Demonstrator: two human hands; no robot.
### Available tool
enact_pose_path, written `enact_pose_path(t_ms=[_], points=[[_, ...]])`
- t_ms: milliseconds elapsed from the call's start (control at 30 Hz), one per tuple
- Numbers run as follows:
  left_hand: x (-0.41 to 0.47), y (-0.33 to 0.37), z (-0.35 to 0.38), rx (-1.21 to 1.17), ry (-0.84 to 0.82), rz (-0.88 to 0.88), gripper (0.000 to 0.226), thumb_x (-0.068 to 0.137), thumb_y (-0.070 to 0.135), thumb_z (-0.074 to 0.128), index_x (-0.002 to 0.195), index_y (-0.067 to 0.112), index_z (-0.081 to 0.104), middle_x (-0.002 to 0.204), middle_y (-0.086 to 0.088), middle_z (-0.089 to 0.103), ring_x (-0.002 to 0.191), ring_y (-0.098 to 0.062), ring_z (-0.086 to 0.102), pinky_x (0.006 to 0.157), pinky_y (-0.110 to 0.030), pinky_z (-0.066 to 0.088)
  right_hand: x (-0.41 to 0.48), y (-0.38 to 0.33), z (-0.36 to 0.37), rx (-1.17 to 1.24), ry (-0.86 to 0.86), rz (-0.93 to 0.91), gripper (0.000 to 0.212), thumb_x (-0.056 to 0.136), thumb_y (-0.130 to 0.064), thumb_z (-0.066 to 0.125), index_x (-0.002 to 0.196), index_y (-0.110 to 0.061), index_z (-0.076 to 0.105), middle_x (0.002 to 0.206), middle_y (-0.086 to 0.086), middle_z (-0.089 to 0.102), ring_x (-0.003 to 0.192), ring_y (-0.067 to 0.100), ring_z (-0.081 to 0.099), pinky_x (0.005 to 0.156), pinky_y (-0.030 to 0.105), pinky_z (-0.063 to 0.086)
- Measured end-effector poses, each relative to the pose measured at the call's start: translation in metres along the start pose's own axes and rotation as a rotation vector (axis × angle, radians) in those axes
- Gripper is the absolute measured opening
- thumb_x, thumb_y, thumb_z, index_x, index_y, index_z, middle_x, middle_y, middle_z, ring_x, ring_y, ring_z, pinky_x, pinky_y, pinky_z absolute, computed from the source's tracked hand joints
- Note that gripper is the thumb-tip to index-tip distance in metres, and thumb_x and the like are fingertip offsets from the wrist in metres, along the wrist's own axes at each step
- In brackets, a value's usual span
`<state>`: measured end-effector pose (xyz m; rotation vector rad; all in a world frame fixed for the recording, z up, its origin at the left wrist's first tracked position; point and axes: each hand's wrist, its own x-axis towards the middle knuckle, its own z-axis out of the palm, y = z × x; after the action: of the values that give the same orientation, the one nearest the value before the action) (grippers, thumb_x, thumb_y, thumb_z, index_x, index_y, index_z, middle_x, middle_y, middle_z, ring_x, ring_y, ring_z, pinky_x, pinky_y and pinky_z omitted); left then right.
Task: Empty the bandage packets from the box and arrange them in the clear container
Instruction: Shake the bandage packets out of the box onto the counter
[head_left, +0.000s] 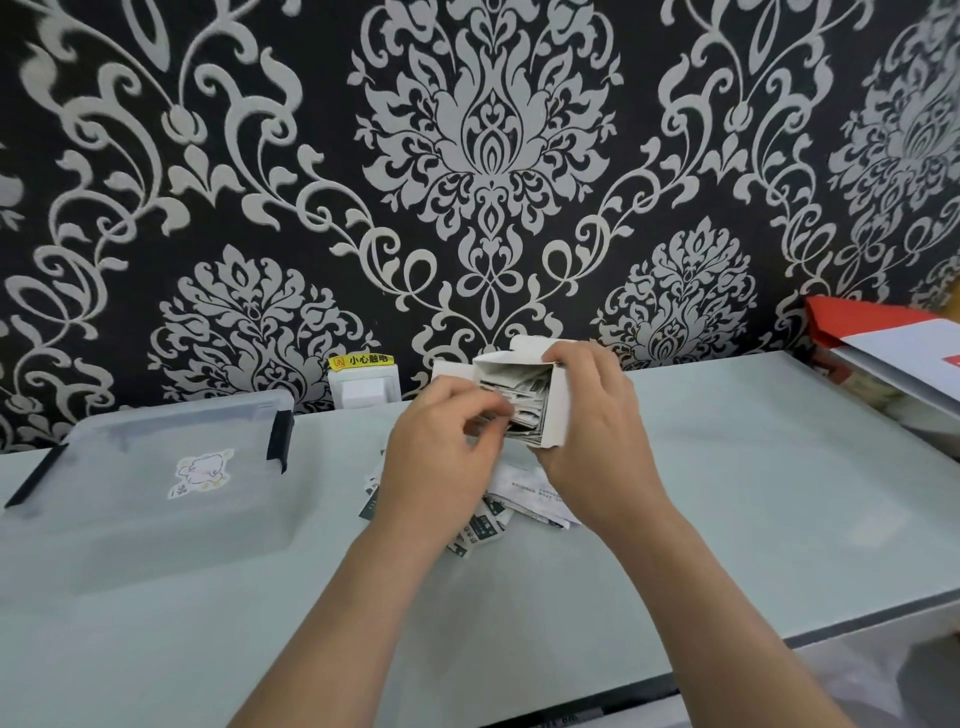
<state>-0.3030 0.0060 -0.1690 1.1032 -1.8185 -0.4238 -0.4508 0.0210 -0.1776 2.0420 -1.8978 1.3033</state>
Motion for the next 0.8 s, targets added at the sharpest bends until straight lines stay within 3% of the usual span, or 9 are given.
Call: enact_pose_path(t_ms=[167, 267, 367, 500, 667, 733, 800], points=[[0.003, -0.006, -0.004, 0.206, -0.025, 0.050, 0.019, 0.085, 0.027, 0.070, 0.104, 0.022, 0.073, 0.101, 0.009, 0.068, 0.090, -0.014, 0.062, 0.081, -0.034, 0.051, 0.000, -0.003, -0.002, -0.015, -0.006, -0.016, 0.071, 0.066, 0.004, 0.074, 0.126, -0.022, 0.045, 0.129, -0.003, 0.044, 0.116, 0.021, 0.043, 0.096, 0.022, 0.036], [0.003, -0.007, -0.005, 0.298, -0.031, 0.150, 0.021, 0.090, 0.034, 0.062, 0.096, 0.018, 0.074, 0.090, 0.005, 0.072, 0.078, -0.017, 0.065, 0.070, -0.037, 0.055, 0.000, -0.003, -0.005, -0.011, -0.027, 0.008, 0.070, 0.066, 0.003, 0.075, 0.125, -0.022, 0.045, 0.127, -0.005, 0.044, 0.114, 0.020, 0.044, 0.092, 0.020, 0.033], [0.006, -0.010, -0.003, 0.331, 0.002, 0.231, 0.030, 0.092, 0.032, 0.050, 0.089, 0.013, 0.073, 0.079, 0.001, 0.070, 0.066, -0.021, 0.063, 0.058, -0.038, 0.054, -0.001, -0.004, -0.009, -0.005, -0.050, 0.020, 0.070, 0.067, 0.001, 0.077, 0.125, -0.024, 0.044, 0.126, -0.007, 0.043, 0.112, 0.018, 0.043, 0.089, 0.019, 0.031], [0.009, -0.015, -0.002, 0.327, 0.019, 0.246, 0.017, 0.097, 0.019, 0.052, 0.090, 0.010, 0.065, 0.082, 0.001, 0.064, 0.071, -0.021, 0.058, 0.061, -0.042, 0.051, -0.004, -0.005, -0.010, -0.010, -0.077, 0.015, 0.073, 0.067, -0.002, 0.079, 0.125, -0.027, 0.043, 0.124, -0.010, 0.042, 0.109, 0.017, 0.042, 0.088, 0.020, 0.031], [0.014, -0.013, -0.014, 0.242, 0.074, 0.114, 0.012, 0.097, 0.011, 0.049, 0.088, 0.014, 0.055, 0.076, 0.009, 0.055, 0.068, -0.015, 0.051, 0.058, -0.031, 0.041, 0.000, 0.009, -0.019, -0.063, -0.019, 0.099, 0.068, 0.072, -0.001, 0.074, 0.127, -0.026, 0.043, 0.127, -0.008, 0.041, 0.112, 0.018, 0.039, 0.085, 0.022, 0.030], [0.016, -0.017, -0.023, 0.202, 0.063, -0.043, 0.013, 0.099, 0.016, 0.047, 0.089, 0.018, 0.055, 0.074, 0.012, 0.055, 0.067, -0.009, 0.052, 0.058, -0.026, 0.040, 0.003, 0.016, -0.022, -0.099, 0.018, 0.130, 0.068, 0.072, 0.001, 0.073, 0.128, -0.024, 0.043, 0.129, -0.005, 0.042, 0.114, 0.021, 0.040, 0.085, 0.022, 0.029], [0.017, -0.025, -0.030, 0.248, -0.007, -0.236, 0.014, 0.099, 0.022, 0.046, 0.089, 0.020, 0.057, 0.080, 0.007, 0.061, 0.074, -0.015, 0.060, 0.066, -0.033, 0.049, 0.004, 0.021, -0.023, -0.122, 0.030, 0.167, 0.072, 0.069, 0.004, 0.073, 0.129, -0.023, 0.043, 0.131, -0.003, 0.041, 0.116, 0.023, 0.040, 0.084, 0.022, 0.028]])
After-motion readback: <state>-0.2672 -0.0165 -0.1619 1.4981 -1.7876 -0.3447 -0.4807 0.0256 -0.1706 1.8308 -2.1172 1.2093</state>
